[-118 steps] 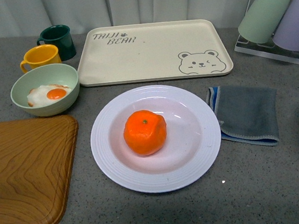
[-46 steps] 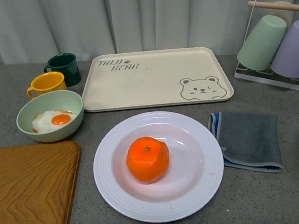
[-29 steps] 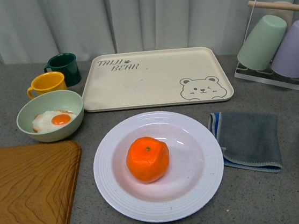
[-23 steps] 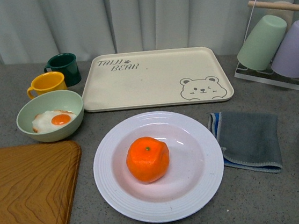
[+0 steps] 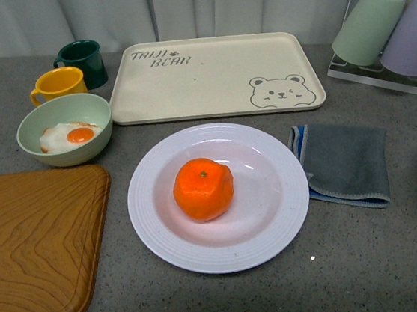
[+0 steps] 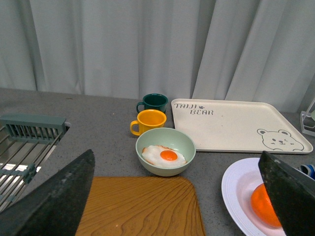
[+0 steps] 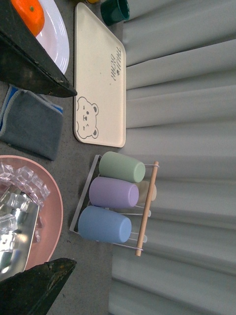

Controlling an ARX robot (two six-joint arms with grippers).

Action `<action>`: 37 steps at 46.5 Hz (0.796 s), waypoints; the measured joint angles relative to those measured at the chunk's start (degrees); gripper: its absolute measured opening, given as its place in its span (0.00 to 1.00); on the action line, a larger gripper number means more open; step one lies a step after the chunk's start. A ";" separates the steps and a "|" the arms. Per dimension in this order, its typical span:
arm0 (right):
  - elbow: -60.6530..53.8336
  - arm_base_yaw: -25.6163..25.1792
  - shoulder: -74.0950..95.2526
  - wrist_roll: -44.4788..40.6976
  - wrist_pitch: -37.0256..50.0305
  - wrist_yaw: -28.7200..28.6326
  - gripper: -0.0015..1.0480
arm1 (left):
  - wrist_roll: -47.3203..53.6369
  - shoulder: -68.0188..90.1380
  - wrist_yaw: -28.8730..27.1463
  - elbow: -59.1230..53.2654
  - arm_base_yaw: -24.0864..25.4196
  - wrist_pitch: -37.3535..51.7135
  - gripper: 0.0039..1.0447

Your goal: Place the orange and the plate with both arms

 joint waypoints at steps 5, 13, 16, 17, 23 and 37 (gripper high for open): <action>0.00 0.00 0.00 0.00 0.00 0.00 0.91 | 0.13 0.00 0.00 0.00 0.00 0.00 0.93; 0.63 1.73 8.57 -12.17 5.64 0.79 0.91 | 0.15 -0.02 0.00 0.00 0.00 0.00 0.94; 1.95 5.68 21.42 -12.07 12.11 3.17 0.91 | 0.15 -0.02 0.00 0.00 0.00 0.00 0.94; 2.38 7.02 25.81 -11.23 14.29 3.65 0.91 | 0.13 -0.02 0.00 0.00 0.00 0.00 0.94; 7.87 13.90 52.70 1.81 21.90 0.46 0.91 | 0.15 -0.02 0.00 0.00 0.00 -0.02 0.94; 22.18 16.90 89.44 27.28 24.68 -9.25 0.91 | 0.15 -0.02 0.00 0.00 0.00 0.00 0.94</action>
